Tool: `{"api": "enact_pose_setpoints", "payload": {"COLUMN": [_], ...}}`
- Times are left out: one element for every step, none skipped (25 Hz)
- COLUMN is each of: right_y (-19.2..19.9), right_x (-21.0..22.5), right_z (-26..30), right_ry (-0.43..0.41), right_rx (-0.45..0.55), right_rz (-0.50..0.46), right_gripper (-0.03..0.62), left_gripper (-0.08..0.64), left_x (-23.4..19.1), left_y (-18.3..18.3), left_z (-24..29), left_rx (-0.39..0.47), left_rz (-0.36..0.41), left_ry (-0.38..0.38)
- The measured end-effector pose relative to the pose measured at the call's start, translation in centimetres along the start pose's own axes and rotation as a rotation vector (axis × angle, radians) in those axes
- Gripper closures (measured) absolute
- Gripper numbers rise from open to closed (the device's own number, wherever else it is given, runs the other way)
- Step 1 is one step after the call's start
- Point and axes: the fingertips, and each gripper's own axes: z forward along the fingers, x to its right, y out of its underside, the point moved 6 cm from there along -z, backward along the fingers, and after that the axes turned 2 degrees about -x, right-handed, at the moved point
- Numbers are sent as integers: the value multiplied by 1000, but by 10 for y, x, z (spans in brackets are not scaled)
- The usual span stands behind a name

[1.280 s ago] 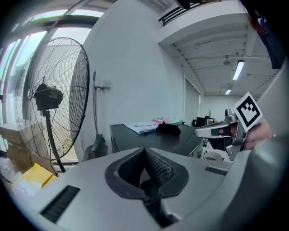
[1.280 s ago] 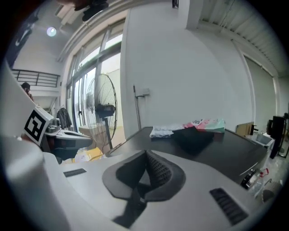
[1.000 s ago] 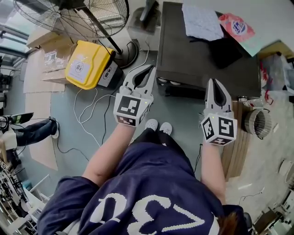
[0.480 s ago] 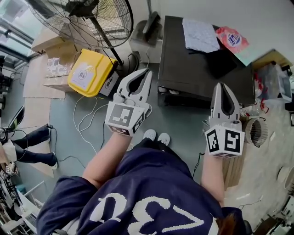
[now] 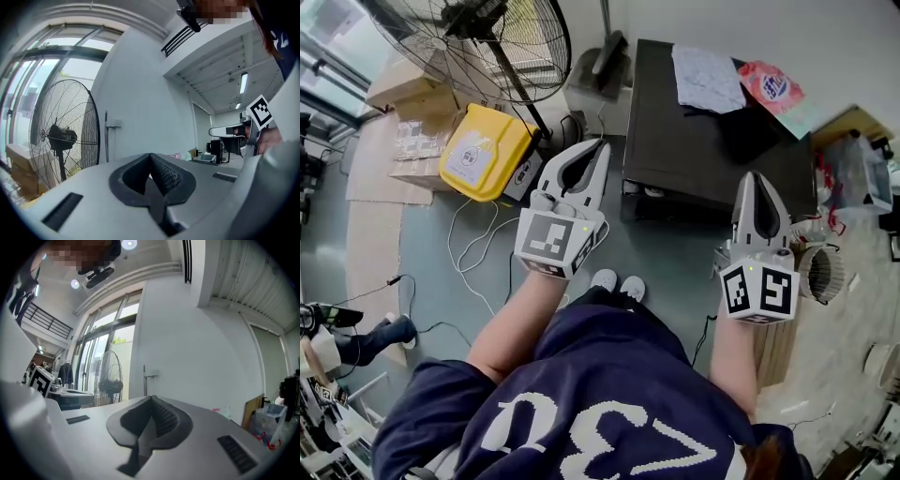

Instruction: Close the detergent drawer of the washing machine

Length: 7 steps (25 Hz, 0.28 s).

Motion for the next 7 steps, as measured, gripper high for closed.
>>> {"api": "enact_pose_setpoints", "payload": {"right_y": [0, 0, -1, -1, -2, -3, -3], "right_x": [0, 0, 0, -1, -2, -3, -4], "right_z": [-1, -2, -3, -3, -4, -5, -6], "right_ry": [3, 6, 7, 7, 7, 6, 5], "right_rx": [-2, -4, -4, -3, -1, 0, 2], "right_rz": [-1, -2, -4, -5, -7, -9, -11], "right_gripper": [578, 578, 578, 578, 578, 578, 578], "left_gripper": [541, 541, 541, 541, 541, 541, 542], "left_x": [1, 1, 2, 2, 2, 1, 1], "left_y": [0, 1, 1, 2, 2, 2, 3], "left_z": [0, -1, -1, -3, -4, -5, -6], "left_rx": [0, 1, 1, 1, 0, -1, -3], "left_rz": [3, 5, 7, 7, 7, 7, 8], "left_ry": [-1, -2, -4, -5, -8, -10, -13]}}
